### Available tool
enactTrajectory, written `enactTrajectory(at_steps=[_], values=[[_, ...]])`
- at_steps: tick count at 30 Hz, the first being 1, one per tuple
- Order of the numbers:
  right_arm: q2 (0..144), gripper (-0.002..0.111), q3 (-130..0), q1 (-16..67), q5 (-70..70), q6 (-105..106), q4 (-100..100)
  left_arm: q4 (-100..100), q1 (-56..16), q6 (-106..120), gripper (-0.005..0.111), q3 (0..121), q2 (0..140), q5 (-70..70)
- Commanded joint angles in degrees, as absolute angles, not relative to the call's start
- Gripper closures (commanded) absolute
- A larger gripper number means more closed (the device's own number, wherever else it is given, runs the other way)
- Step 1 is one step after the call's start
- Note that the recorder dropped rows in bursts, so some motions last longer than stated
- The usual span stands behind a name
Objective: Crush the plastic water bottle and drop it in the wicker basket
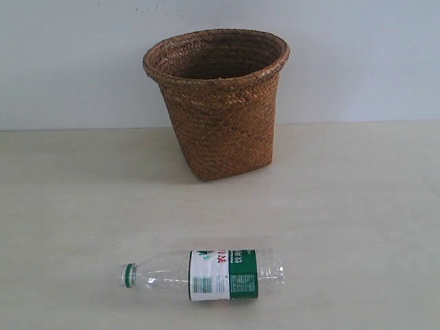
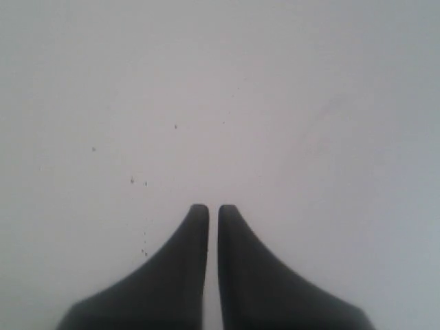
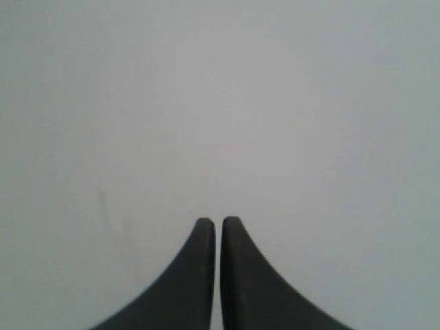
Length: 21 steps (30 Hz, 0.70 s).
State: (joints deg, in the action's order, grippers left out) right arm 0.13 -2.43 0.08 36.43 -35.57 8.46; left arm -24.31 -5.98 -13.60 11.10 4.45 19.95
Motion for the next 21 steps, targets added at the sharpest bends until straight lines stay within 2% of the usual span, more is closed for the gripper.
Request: enactTrajectory(at_steps=[1,10,21], values=[[3.58,0.108,-8.49,-0.09,33.60,-34.63,9.20,-22.68,-5.80,-6.19,0.102,19.26,12.17,20.85],[23.11,0.108,-22.34,-0.09,33.35,-24.39,8.81,-22.45,-5.80,8.16,0.102,36.50,31.95,13.03],[43.85,0.108,-40.50,-0.09,10.14,-16.53,4.67,-21.83,-5.80,23.98,0.102,53.09,53.83,-10.40]])
